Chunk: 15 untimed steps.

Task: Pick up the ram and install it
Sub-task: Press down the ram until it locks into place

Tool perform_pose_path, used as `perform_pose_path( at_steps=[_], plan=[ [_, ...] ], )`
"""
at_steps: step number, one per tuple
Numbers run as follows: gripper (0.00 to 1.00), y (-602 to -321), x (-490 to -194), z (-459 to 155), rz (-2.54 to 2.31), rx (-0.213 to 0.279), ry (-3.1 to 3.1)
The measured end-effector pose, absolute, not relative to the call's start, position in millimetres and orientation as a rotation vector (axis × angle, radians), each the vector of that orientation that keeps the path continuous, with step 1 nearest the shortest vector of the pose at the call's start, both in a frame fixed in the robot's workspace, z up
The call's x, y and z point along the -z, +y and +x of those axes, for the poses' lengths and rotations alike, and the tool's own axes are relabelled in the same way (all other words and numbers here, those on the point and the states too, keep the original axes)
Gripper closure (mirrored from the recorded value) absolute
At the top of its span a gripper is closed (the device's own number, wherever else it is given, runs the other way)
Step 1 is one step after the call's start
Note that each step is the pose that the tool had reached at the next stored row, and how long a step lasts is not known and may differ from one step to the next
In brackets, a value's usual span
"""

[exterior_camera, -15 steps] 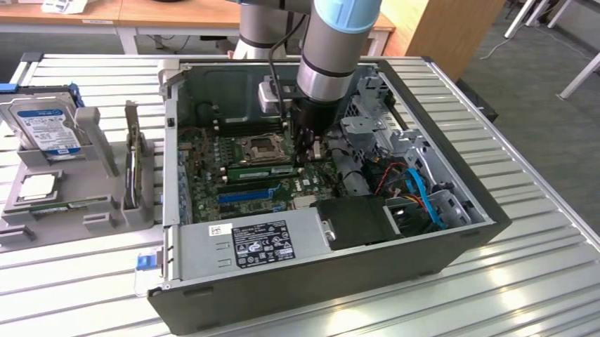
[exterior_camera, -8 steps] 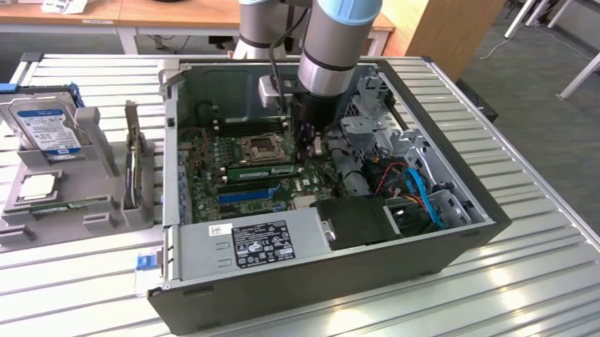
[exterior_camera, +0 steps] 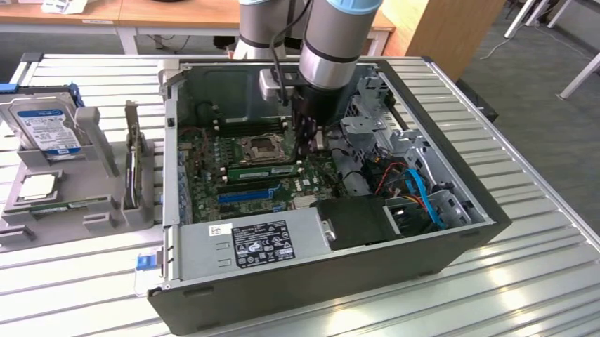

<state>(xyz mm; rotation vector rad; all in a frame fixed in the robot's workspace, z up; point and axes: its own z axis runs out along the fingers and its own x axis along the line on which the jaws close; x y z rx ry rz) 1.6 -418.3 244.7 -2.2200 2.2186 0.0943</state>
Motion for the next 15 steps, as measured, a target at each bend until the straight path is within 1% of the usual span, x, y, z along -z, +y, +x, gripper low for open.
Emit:
perform_pose_path(
  at_steps=[8, 15],
  plan=[
    [0.9, -418, -247, 1, -2.22, -0.094, 2.218],
    [0.9, -418, -247, -17, -2.22, -0.094, 2.218]
  ],
)
